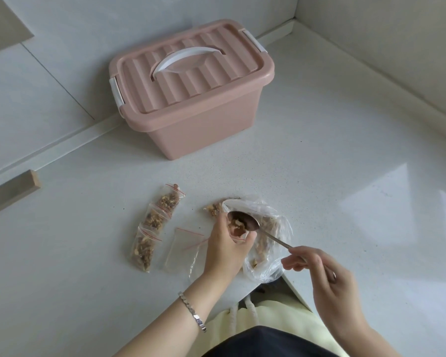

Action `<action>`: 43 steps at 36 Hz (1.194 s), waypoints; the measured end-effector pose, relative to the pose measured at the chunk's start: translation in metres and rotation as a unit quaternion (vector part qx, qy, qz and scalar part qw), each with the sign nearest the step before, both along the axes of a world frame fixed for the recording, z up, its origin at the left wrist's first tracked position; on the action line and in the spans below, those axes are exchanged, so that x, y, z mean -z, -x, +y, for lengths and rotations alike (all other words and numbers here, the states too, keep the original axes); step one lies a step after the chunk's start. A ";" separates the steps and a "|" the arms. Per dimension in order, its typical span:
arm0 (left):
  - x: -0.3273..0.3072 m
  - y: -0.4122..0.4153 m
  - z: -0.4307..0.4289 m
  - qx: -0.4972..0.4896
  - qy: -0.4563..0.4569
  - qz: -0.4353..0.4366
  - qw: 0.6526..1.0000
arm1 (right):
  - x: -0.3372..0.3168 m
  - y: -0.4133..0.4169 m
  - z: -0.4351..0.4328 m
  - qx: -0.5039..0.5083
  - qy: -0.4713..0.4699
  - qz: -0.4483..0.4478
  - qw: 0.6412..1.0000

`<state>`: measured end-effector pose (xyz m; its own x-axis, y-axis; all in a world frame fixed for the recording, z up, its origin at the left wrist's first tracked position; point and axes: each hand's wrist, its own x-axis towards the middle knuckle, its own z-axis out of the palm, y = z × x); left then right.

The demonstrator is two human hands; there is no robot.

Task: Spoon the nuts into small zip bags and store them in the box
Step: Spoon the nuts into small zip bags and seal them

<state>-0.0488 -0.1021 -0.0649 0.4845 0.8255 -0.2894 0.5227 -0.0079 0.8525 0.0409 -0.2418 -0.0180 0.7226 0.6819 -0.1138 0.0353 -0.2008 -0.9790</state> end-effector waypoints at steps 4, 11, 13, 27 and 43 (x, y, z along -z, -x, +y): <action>-0.001 -0.001 0.001 -0.001 0.009 0.031 0.999 | 0.000 -0.002 -0.002 -0.033 0.003 -0.075 0.997; -0.007 0.008 0.004 -0.014 -0.086 0.054 0.995 | 0.004 -0.013 -0.007 -0.006 -0.008 -0.109 0.994; -0.006 0.015 0.007 -0.029 -0.102 0.091 0.990 | 0.008 -0.019 -0.006 0.002 0.018 -0.084 0.996; 0.006 0.016 0.000 0.111 0.017 0.286 0.952 | 0.050 -0.031 -0.007 -0.098 0.146 0.003 0.985; 0.018 0.019 0.003 -0.011 0.037 0.202 0.979 | 0.054 -0.033 -0.009 -0.089 0.192 0.220 0.952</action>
<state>-0.0680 -0.0992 -0.0831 0.3005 0.8036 -0.5137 0.8168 0.0613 0.5737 0.0741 -0.2504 -0.0725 0.4249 0.6354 -0.6448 -0.2942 -0.5767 -0.7621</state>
